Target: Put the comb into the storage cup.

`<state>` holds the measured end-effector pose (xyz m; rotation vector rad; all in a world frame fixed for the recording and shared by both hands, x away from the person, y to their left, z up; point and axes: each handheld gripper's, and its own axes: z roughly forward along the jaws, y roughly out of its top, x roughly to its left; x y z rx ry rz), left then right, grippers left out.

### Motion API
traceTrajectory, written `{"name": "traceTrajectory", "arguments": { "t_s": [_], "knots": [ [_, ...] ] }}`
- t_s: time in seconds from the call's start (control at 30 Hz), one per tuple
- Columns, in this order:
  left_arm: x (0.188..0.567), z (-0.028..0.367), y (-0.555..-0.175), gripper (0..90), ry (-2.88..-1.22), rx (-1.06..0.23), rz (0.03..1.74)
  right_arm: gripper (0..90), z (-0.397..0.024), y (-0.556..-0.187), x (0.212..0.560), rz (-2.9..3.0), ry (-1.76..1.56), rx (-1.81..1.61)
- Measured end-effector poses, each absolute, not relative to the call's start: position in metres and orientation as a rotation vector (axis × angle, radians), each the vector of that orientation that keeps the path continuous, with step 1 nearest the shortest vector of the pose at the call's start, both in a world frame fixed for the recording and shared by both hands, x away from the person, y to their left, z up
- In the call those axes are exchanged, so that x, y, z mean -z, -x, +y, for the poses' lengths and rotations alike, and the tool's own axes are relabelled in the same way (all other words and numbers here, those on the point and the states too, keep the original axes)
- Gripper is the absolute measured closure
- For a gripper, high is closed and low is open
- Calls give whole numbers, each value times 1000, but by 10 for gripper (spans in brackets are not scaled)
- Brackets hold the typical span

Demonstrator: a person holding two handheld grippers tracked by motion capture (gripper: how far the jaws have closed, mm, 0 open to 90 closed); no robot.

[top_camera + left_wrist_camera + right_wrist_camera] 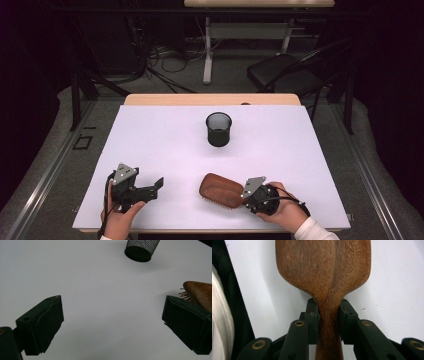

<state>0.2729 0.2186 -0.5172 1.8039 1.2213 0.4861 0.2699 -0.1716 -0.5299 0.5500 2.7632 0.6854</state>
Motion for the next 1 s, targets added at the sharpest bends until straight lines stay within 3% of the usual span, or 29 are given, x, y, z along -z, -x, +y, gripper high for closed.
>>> {"name": "traceTrajectory", "arguments": {
  "t_s": [1.0],
  "knots": [
    [517, 220, -273, 38, -1800, -481, 1225, 726, -168, -278, 523, 2608, -631, -828]
  ]
}}
